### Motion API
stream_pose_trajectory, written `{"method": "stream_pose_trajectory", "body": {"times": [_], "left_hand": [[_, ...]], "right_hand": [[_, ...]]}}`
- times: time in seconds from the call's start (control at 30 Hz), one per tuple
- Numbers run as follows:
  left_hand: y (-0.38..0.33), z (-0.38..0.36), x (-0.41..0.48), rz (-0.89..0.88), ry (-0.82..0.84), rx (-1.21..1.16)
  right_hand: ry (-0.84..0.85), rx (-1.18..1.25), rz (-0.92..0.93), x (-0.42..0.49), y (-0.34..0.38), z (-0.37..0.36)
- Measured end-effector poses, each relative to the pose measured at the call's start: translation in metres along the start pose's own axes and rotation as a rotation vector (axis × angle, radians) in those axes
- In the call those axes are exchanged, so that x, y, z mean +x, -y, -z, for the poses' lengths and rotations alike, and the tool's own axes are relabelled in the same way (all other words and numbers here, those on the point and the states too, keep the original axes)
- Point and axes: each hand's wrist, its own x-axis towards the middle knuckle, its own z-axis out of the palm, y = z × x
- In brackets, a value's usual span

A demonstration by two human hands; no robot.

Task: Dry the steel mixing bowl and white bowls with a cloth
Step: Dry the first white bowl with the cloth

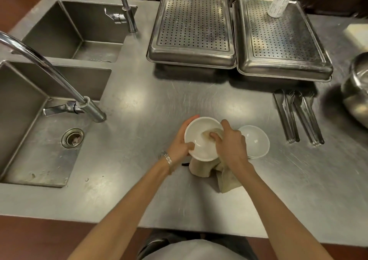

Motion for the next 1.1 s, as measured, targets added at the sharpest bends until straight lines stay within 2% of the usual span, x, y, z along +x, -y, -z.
{"method": "stream_pose_trajectory", "body": {"times": [0.07, 0.13, 0.2, 0.27, 0.37, 0.43, 0.47, 0.5, 0.6, 0.7, 0.77, 0.83, 0.9, 1.0, 1.07, 1.1], "left_hand": [[0.011, -0.028, -0.011, -0.097, -0.292, -0.011], [0.021, -0.057, -0.023, -0.082, -0.498, -0.139], [0.028, -0.059, -0.029, -0.088, -0.552, -0.208], [0.033, -0.041, -0.026, -0.038, -0.410, -0.172], [0.027, -0.002, -0.017, 0.167, 0.011, -0.112], [0.019, 0.014, -0.008, 0.271, 0.206, -0.033], [0.018, 0.017, -0.005, 0.264, 0.230, -0.019], [0.018, 0.015, -0.006, 0.210, 0.182, -0.016], [0.027, -0.013, -0.018, -0.105, -0.162, -0.035], [0.033, -0.035, -0.027, -0.234, -0.308, -0.097], [0.030, -0.028, -0.027, -0.155, -0.235, -0.156], [0.023, -0.014, -0.024, -0.010, -0.057, -0.190], [0.013, 0.003, -0.016, 0.056, 0.142, -0.083], [-0.004, 0.022, 0.002, 0.151, 0.386, 0.108], [-0.007, 0.025, 0.004, 0.190, 0.407, 0.116], [-0.003, 0.023, 0.001, 0.158, 0.349, 0.105]], "right_hand": [[-0.040, 0.065, -0.093, -0.003, 0.005, -0.007], [-0.022, 0.166, -0.156, -0.011, 0.007, -0.016], [0.027, 0.144, -0.113, -0.015, 0.005, -0.018], [0.071, 0.025, 0.021, -0.013, 0.001, -0.010], [0.144, -0.194, 0.234, -0.006, -0.001, 0.000], [0.156, -0.254, 0.270, -0.004, 0.001, 0.001], [0.139, -0.247, 0.248, -0.003, 0.001, 0.000], [0.111, -0.226, 0.209, -0.003, 0.001, -0.001], [0.013, 0.016, 0.005, -0.010, 0.004, -0.004], [0.044, 0.137, -0.035, -0.017, 0.005, -0.004], [0.149, 0.149, 0.036, -0.017, 0.005, 0.004], [0.242, 0.115, 0.089, -0.014, 0.003, 0.010], [0.236, -0.025, 0.104, -0.012, 0.001, 0.008], [0.139, -0.179, 0.088, -0.014, -0.001, -0.002], [0.098, -0.203, 0.060, -0.014, -0.004, -0.008], [0.080, -0.209, 0.037, -0.013, -0.005, -0.009]]}}
